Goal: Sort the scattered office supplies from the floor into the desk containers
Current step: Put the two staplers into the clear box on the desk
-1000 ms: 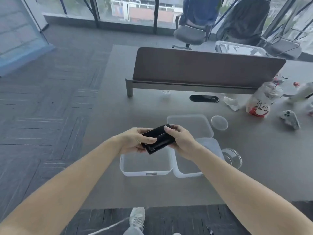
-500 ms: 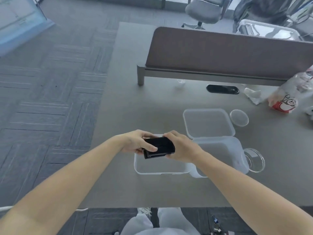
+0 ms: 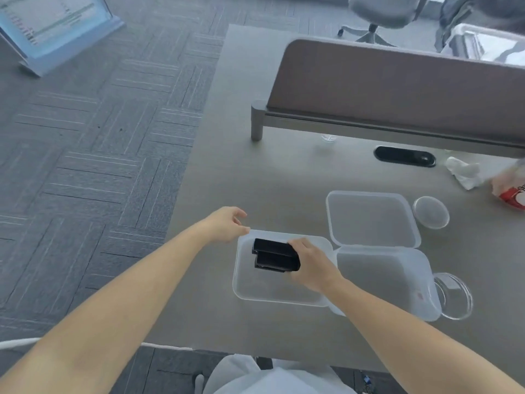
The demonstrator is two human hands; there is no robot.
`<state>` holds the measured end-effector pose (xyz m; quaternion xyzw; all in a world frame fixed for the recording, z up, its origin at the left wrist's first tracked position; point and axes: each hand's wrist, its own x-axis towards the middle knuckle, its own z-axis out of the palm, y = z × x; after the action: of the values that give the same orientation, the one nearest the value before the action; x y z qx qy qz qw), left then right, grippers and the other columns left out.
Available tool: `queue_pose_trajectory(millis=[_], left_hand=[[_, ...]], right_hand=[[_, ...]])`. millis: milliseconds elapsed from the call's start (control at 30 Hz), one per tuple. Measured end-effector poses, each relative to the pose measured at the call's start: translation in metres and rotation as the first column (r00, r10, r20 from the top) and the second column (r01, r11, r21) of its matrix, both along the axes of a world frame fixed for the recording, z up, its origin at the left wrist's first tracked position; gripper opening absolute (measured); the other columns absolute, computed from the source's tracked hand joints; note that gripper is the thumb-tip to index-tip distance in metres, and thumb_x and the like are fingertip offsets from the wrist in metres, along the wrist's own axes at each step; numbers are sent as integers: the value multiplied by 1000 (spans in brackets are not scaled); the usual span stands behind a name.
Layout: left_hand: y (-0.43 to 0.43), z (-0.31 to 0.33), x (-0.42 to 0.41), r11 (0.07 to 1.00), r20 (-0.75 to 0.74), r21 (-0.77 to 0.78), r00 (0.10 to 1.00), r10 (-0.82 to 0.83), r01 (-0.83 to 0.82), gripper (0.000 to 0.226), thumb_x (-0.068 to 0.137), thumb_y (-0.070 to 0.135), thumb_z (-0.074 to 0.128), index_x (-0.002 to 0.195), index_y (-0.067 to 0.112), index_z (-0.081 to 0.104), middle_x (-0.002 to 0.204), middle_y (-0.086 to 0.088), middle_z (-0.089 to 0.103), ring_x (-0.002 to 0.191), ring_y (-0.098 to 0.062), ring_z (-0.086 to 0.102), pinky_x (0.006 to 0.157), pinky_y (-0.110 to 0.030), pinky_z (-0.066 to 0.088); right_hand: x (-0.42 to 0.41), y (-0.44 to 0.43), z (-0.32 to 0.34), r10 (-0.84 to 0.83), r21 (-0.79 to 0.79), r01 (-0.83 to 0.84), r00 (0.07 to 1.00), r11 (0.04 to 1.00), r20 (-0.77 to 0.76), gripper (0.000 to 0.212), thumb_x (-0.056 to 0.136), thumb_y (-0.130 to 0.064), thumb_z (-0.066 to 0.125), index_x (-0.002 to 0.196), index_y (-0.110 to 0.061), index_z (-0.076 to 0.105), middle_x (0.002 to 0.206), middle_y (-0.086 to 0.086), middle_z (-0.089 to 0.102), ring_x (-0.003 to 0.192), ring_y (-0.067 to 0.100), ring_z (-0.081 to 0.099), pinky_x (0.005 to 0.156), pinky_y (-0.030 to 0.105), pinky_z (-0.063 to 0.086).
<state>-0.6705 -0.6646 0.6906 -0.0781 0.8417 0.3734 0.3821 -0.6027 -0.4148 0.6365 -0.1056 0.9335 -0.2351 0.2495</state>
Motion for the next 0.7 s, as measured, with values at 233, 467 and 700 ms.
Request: queue_pose_trajectory(millis=[233,467,700], left_hand=[[9,-20,11,979,141,-41,969,202,-198,27,96,12,58,122,10,62,113,-7,68,82,-17,69,51,-18,56],[1,-41,16,945,185,68,935,303,-320,27,94,16,62,120,9,65,105,-11,72,85,-26,75,75,-37,62],[-1,-42,22,893,246,132,887,391,-431,27,95,12,62,121,8,63,106,-14,72,88,-29,73,77,-39,61]], right_hand=[[-5,-21,-11,135,266,-113,988,957,-68,64,85,-39,68,137,-15,40,129,3,51,98,30,59,78,37,50],[7,-19,-9,-14,363,12,1000,932,2,75,87,-44,67,140,-13,24,123,9,46,95,26,59,70,33,50],[-4,-24,-6,-186,84,178,978,980,96,50,85,-29,73,116,-18,36,96,6,57,84,24,55,74,36,50]])
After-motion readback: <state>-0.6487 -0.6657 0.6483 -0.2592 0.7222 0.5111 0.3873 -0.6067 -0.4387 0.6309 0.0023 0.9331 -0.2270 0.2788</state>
